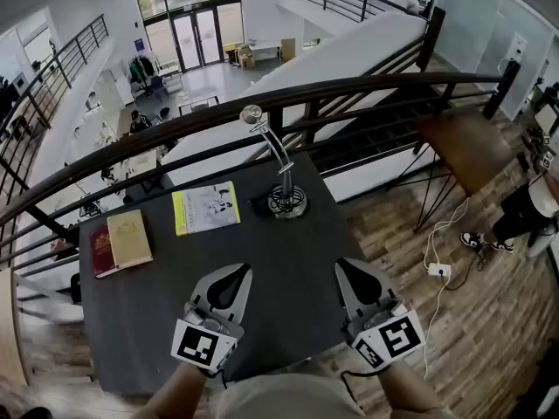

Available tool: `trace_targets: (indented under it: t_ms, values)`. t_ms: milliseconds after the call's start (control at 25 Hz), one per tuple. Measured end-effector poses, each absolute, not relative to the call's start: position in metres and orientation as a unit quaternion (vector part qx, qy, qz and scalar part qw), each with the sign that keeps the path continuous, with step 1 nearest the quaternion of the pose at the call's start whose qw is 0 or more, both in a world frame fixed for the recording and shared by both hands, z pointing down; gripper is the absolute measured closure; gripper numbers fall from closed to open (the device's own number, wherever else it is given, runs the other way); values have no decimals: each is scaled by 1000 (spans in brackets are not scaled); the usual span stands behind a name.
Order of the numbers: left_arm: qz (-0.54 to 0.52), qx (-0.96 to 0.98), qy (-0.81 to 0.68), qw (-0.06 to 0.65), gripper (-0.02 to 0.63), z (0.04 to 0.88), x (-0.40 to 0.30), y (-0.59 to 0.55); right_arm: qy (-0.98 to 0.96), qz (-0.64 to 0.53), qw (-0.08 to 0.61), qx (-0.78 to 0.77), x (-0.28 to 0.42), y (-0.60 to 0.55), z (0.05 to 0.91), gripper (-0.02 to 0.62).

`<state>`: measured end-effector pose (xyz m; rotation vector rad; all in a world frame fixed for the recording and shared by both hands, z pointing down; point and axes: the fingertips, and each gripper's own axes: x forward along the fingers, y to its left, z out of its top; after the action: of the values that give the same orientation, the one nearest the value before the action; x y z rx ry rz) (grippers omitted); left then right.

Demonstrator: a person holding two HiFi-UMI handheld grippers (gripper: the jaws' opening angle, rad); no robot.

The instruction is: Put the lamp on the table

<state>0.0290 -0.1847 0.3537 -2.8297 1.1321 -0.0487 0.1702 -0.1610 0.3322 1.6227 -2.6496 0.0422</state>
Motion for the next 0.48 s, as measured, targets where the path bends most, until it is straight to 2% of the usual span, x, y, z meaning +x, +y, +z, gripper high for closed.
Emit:
trace_targets:
  t_ms: [480]
  values:
    - [-33,-930,366,6,601,377,25,-178,-864,18,40,502,147,-153,357,597]
